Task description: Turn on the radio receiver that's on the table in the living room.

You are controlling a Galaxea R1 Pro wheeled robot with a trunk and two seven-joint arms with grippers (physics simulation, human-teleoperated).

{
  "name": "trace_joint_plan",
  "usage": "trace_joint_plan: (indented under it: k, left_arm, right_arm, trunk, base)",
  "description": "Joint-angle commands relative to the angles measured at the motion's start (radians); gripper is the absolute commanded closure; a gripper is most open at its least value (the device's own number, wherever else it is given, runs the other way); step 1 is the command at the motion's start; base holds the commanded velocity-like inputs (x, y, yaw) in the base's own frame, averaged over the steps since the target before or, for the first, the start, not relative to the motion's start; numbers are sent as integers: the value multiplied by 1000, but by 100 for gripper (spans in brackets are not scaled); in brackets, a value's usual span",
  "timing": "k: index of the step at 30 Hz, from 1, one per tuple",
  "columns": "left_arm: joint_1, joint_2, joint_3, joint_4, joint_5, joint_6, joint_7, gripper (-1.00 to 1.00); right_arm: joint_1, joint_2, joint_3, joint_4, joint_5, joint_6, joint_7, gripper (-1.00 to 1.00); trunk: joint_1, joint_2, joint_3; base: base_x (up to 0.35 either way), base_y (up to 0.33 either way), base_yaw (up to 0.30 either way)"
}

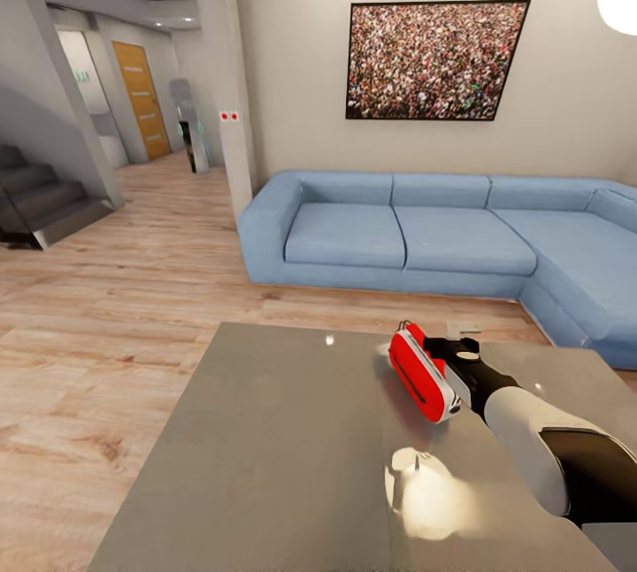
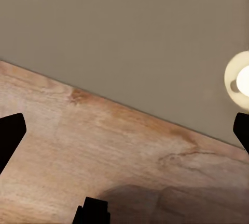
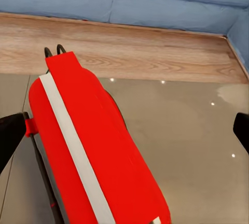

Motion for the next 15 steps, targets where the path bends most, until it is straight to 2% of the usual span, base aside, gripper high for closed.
trace_joint_plan:
  k: [1,15]
  left_arm:
    - [0,0,0,0,0,0,0,-100]
    - [0,0,0,0,-1,0,0,-100]
  right_arm:
    - [0,0,0,0,0,0,0,-100]
    - [0,0,3,0,1,-2,1,-100]
  trunk:
    - [0,0,-2]
    - [0,0,-25]
  base:
    - [0,0,0]
    - [0,0,0]
